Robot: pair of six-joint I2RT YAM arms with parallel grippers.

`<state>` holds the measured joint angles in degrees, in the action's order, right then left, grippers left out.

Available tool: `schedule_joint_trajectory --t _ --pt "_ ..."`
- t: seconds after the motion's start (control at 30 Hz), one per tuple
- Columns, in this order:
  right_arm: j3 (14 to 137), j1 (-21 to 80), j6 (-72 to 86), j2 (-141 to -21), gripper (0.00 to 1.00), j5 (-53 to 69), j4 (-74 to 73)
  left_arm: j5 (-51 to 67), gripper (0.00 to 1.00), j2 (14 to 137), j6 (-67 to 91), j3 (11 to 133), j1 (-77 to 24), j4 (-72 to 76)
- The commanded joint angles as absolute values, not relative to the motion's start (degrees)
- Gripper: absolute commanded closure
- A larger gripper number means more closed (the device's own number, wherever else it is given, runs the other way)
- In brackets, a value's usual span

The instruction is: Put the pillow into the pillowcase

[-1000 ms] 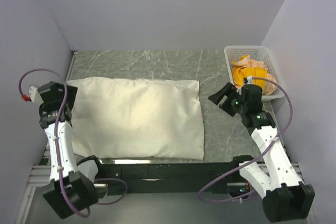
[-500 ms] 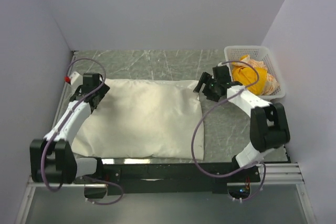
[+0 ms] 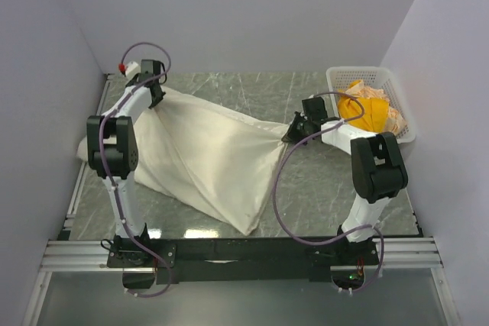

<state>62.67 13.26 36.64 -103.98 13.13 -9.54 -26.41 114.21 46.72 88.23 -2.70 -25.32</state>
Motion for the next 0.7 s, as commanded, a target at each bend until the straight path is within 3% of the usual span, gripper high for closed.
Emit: schedule_joint_trajectory --t 0.0,0.13,0.23,0.27,0.37,0.43,0.47,0.57,0.67 --pt "58.4 12.5 37.1 -94.8 1.00 9.9 -9.7 -18.0 0.99 122.7 38.9 103.5 -1.6 -24.1" --pt "53.6 6.9 40.2 -89.0 1.00 9.8 -7.1 -7.0 0.93 122.1 34.9 105.1 -2.8 -18.7" --pt "51.9 3.1 41.3 -87.1 1.00 9.5 -7.1 -5.4 0.67 118.9 34.1 103.0 -4.7 -18.7" --pt "49.4 2.7 41.7 -86.2 1.00 9.5 -6.3 -4.9 0.41 117.4 34.4 101.7 -5.1 -18.2" --pt "46.4 3.4 42.9 -84.3 0.93 9.8 -4.0 -2.6 0.26 109.7 37.2 95.1 -6.2 -16.3" --pt "45.8 4.4 42.2 -83.6 0.76 8.4 -4.7 -6.6 0.21 102.2 42.0 88.6 -7.2 -17.4" --pt "46.0 4.8 41.8 -83.2 0.57 6.8 -5.1 -7.9 0.21 96.1 43.6 85.5 -7.7 -16.8" --pt "47.5 6.5 40.6 -81.3 0.32 3.6 -7.2 -14.7 0.17 85.1 49.9 72.8 -11.0 -15.4" --pt "49.5 8.4 40.1 -80.0 0.28 1.9 -9.3 -19.1 0.19 77.6 54.2 63.7 -15.5 -17.1"
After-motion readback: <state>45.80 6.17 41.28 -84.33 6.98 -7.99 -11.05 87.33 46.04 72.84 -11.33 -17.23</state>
